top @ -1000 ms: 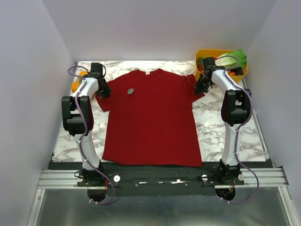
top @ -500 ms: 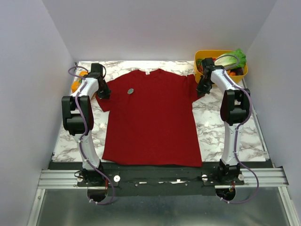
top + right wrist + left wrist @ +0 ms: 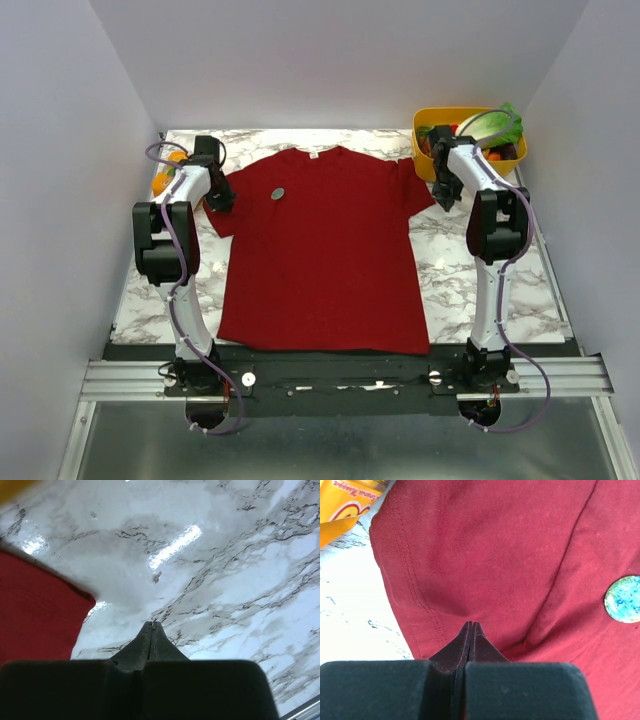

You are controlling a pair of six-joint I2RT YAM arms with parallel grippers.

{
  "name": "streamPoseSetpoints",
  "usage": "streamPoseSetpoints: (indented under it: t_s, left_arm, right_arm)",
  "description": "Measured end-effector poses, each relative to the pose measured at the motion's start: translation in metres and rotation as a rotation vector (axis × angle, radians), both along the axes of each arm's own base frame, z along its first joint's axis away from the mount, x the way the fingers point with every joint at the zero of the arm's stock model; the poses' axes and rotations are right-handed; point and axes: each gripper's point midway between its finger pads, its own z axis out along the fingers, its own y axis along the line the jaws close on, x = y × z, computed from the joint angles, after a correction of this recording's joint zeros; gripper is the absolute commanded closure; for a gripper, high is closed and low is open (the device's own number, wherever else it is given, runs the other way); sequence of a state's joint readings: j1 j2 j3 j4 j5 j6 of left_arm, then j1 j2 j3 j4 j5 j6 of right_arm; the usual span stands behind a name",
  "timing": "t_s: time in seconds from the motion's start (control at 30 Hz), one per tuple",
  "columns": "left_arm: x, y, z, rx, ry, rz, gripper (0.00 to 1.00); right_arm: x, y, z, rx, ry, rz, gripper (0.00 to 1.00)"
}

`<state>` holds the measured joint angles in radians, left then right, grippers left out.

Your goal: Pin the brooch onto the clothing

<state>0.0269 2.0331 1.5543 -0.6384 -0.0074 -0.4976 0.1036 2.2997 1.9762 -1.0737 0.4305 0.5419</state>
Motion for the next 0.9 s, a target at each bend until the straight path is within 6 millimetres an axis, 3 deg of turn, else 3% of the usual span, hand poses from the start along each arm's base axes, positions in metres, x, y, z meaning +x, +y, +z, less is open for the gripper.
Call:
streamPoseSetpoints:
  t_s: [0.13,0.3,0.6,0.73,0.9]
  left_arm:
    - [0.001,0.001,0.0,0.005,-0.001,0.002,1.0]
    - [0.0,0.002,-0.003,0.011,0.009,0.005,1.0]
    - [-0.003,0.011,-0.008,0.055,0.039,0.027,1.0]
    - [-0.001,0.019,-0.004,0.088,0.04,0.05,1.0]
    - [0.011,0.031,-0.007,0.109,0.06,0.09,1.0]
  right_arm:
    - [-0.002,0.003,0.0,-0.011,0.01,0.018,0.99]
    - [-0.005,0.022,-0.007,0.02,0.009,0.074,0.99]
    - [0.018,0.052,0.004,0.071,-0.079,0.141,0.99]
    - [0.029,0.059,0.012,0.056,-0.112,0.157,0.99]
    - [0.032,0.06,0.007,0.034,-0.104,0.167,0.99]
